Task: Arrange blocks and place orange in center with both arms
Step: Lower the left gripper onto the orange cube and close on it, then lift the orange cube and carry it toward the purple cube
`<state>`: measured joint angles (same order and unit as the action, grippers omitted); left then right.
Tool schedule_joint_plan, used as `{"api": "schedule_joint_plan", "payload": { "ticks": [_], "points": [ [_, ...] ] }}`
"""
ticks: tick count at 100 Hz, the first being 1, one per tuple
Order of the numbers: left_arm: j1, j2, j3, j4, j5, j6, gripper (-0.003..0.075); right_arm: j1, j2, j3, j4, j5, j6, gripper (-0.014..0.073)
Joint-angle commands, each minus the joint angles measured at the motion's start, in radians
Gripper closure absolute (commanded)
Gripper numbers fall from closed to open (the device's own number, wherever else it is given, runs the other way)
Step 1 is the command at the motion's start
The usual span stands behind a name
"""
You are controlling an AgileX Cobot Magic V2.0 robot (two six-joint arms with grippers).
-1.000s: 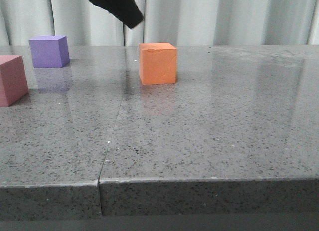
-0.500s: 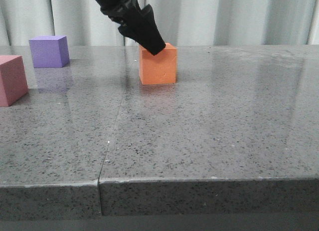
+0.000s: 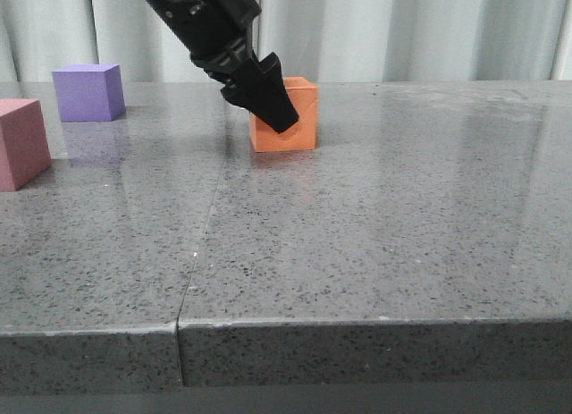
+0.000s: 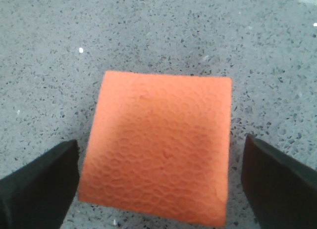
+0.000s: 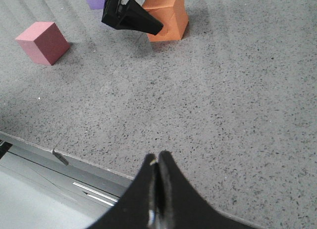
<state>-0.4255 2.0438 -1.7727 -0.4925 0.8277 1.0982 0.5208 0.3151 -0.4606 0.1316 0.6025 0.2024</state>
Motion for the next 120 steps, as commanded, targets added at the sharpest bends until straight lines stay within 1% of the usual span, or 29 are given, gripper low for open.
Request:
{"api": "schedule_joint_plan", "payload": {
  "ticks": [1, 21, 28, 33, 56, 66, 86, 91, 92, 98, 99, 104, 111, 120],
  "points": [
    [-0.007, -0.051, -0.034, -0.042, -0.038, 0.001, 0.0145, -0.002, 0.007, -0.025, -0.005, -0.07, -0.005, 0.0663],
    [-0.007, -0.051, -0.034, -0.042, -0.035, 0.001, 0.0366, -0.002, 0.007, -0.025, -0.005, -0.07, -0.005, 0.0663],
    [-0.007, -0.051, -0.034, -0.042, -0.035, 0.001, 0.0419, -0.002, 0.007, -0.025, -0.005, -0.07, -0.005, 0.0663],
    [-0.007, -0.051, -0.034, -0.042, -0.035, 0.001, 0.0437, -0.002, 0.007, -0.025, -0.005, -0.07, -0.005, 0.0663],
    [-0.005, -0.062, -0.034, -0.04, -0.035, -0.01, 0.044, -0.002, 0.007, -0.025, -0.005, -0.07, -0.005, 0.0663],
    [-0.002, -0.087, -0.034, -0.006, -0.039, -0.088, 0.044, -0.002, 0.007, -0.025, -0.005, -0.07, -0.005, 0.0663],
    [-0.002, -0.153, -0.034, 0.204, -0.053, -0.359, 0.044, -0.002, 0.007, -0.025, -0.005, -0.07, -0.005, 0.0663],
    [-0.002, -0.176, -0.034, 0.292, -0.045, -0.478, 0.044, -0.002, 0.007, -0.025, -0.005, -0.07, -0.005, 0.0663],
    [-0.002, -0.179, -0.034, 0.302, -0.046, -0.478, 0.044, -0.002, 0.007, -0.025, -0.005, -0.07, -0.005, 0.0663],
    [-0.002, -0.202, -0.034, 0.381, -0.027, -0.609, 0.044, -0.002, 0.007, -0.025, -0.005, -0.07, -0.005, 0.0663],
    [-0.002, -0.205, -0.034, 0.388, -0.025, -0.609, 0.044, -0.002, 0.007, -0.025, -0.005, -0.07, -0.005, 0.0663],
    [0.0, -0.22, -0.034, 0.437, -0.008, -0.703, 0.044, -0.002, 0.007, -0.025, -0.005, -0.07, -0.005, 0.0663],
    [0.007, -0.239, -0.034, 0.466, 0.025, -0.778, 0.044, -0.002, 0.007, -0.025, -0.005, -0.07, -0.005, 0.0663],
    [0.023, -0.258, -0.034, 0.471, 0.08, -0.809, 0.044, -0.002, 0.007, -0.025, -0.005, -0.07, -0.005, 0.0663]
  ]
}}
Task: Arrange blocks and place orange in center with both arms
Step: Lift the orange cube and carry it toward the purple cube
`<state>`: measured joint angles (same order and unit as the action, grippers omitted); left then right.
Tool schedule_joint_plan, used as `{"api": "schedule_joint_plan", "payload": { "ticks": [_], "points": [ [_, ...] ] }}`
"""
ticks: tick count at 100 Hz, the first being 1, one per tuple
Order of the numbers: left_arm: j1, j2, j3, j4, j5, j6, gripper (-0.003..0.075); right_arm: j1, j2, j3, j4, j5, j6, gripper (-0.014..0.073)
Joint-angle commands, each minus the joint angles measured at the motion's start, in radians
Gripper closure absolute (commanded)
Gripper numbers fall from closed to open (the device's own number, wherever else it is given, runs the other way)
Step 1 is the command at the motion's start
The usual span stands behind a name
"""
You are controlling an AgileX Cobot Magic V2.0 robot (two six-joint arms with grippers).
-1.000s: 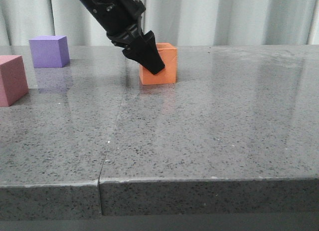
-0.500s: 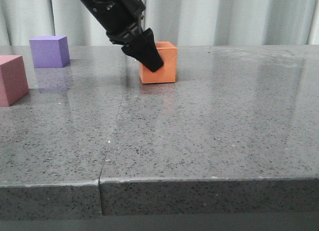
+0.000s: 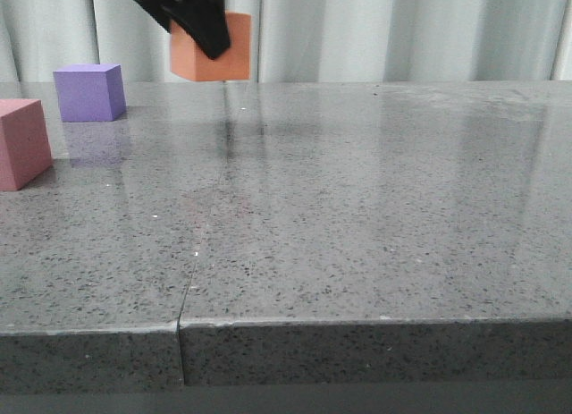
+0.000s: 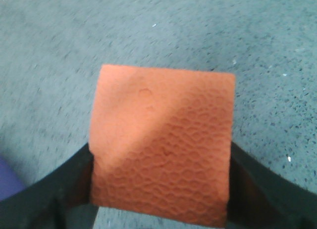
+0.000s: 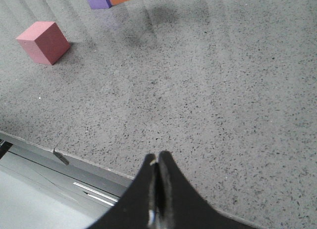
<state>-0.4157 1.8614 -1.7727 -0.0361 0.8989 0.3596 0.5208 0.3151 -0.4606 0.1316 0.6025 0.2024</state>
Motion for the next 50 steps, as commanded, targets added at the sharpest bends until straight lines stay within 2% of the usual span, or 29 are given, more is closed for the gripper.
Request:
{"api": "schedule_joint_plan", "payload": {
  "ticks": [1, 29, 50],
  "points": [
    [0.018, -0.077, -0.034, 0.014, 0.011, -0.078, 0.044, -0.002, 0.007, -0.025, -0.005, -0.07, -0.005, 0.0663],
    [0.133, -0.104, -0.034, 0.058, 0.088, -0.333, 0.044, -0.002, 0.007, -0.025, -0.005, -0.07, -0.005, 0.0663],
    [0.187, -0.106, -0.02, 0.137, 0.107, -0.446, 0.044, -0.002, 0.007, -0.025, -0.005, -0.07, -0.005, 0.0663]
  ]
}}
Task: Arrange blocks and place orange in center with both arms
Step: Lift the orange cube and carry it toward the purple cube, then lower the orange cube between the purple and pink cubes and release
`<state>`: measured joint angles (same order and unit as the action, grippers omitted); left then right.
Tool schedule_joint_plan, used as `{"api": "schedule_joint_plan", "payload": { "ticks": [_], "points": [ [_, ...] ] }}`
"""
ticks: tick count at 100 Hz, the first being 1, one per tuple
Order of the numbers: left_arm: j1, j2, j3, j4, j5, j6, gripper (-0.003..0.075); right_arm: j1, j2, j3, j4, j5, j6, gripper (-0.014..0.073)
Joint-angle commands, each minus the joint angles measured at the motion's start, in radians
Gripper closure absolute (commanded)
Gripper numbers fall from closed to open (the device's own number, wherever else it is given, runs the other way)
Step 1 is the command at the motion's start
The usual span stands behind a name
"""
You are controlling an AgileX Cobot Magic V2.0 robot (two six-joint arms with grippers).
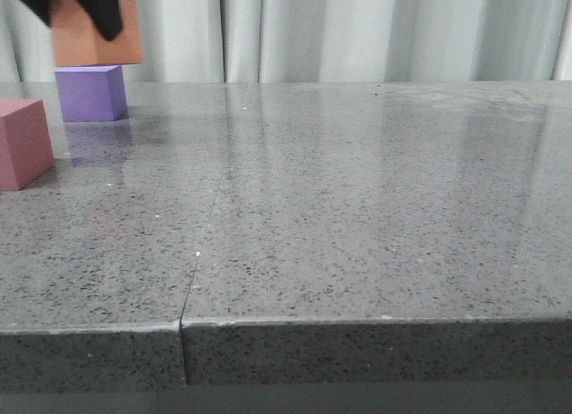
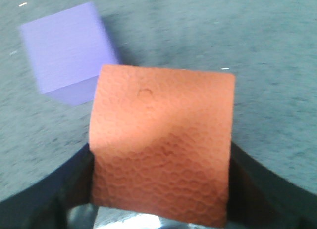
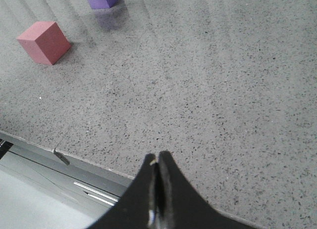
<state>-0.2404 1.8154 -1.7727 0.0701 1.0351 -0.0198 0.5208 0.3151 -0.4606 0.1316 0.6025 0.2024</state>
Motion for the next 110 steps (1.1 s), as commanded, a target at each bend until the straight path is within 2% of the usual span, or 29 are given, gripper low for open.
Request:
{"api": "schedule_joint_plan", "payload": {
  "ticks": [1, 25, 54, 75, 110],
  "points": [
    [0.012, -0.06, -0.017, 0.035, -0.027, -0.07, 0.044, -0.002, 0.007, -0.025, -0.005, -0.07, -0.005, 0.0663],
    [0.012, -0.06, 0.038, 0.176, -0.046, -0.248, 0.044, -0.002, 0.007, -0.025, -0.005, -0.07, -0.005, 0.0663],
    [0.012, -0.06, 0.117, 0.244, -0.098, -0.402, 0.044, -0.002, 0.007, -0.025, -0.005, -0.07, -0.005, 0.0663],
    [0.012, -0.06, 0.164, 0.248, -0.156, -0.456, 0.044, -0.002, 0.007, -0.025, -0.005, -0.07, -0.005, 0.0663],
    [0.012, -0.029, 0.197, 0.257, -0.181, -0.463, 0.044, -0.002, 0.007, -0.025, -0.005, -0.07, -0.005, 0.0663]
  ]
}}
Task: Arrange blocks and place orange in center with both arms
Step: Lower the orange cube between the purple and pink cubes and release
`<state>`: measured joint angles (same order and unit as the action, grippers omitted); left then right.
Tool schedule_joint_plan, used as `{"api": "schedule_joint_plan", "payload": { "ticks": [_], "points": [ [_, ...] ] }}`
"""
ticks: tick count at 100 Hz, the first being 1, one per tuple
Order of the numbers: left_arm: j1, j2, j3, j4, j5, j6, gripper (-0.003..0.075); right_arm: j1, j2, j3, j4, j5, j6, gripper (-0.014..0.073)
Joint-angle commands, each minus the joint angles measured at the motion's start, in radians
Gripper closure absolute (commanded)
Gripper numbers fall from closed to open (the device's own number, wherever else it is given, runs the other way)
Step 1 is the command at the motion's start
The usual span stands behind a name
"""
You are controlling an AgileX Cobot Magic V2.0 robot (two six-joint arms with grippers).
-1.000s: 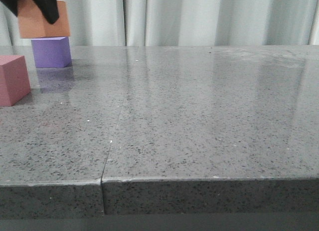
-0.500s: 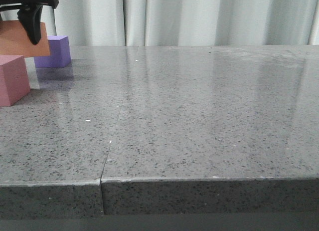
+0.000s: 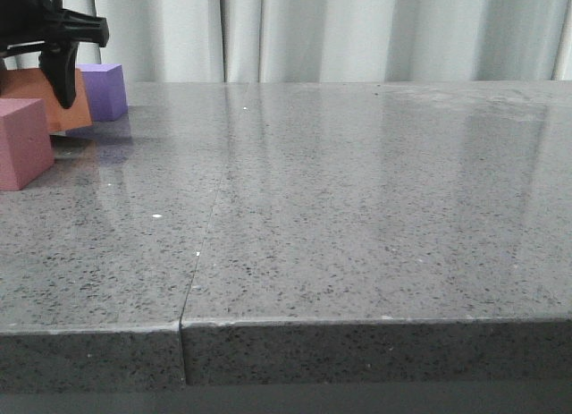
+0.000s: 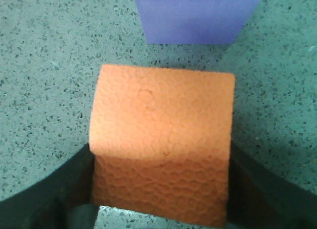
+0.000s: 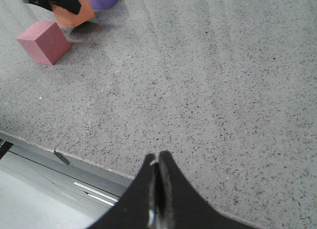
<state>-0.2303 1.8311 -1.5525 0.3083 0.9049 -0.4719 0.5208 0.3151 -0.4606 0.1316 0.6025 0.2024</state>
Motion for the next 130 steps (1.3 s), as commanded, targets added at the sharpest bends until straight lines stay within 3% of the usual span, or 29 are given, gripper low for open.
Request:
{"api": "schedule_joint_plan", "payload": {
  "ticks": [1, 58, 65, 77, 87, 130],
  "points": [
    [0.002, -0.044, -0.023, 0.019, -0.053, -0.011, 0.044, -0.002, 0.007, -0.025, -0.005, -0.07, -0.005, 0.0663],
    [0.002, -0.031, -0.023, -0.032, -0.063, -0.011, 0.043, -0.002, 0.007, -0.025, -0.005, -0.07, -0.005, 0.0663],
    [0.002, -0.031, -0.023, -0.044, -0.063, -0.011, 0.0388, -0.002, 0.007, -0.025, -0.005, -0.07, -0.005, 0.0663],
    [0.002, -0.031, -0.023, -0.049, -0.063, -0.011, 0.0232, -0.002, 0.007, -0.025, -0.005, -0.07, -0.005, 0.0663],
    [0.0, -0.031, -0.023, -0.049, -0.061, -0.011, 0.0152, -0.002, 0.007, -0.025, -0.005, -0.07, -0.005, 0.0663],
    [0.0, -0.081, -0.023, -0.034, -0.078, -0.007, 0.0153, -0.002, 0.007, -0.025, -0.005, -0.07, -0.005, 0.0663]
  ]
}}
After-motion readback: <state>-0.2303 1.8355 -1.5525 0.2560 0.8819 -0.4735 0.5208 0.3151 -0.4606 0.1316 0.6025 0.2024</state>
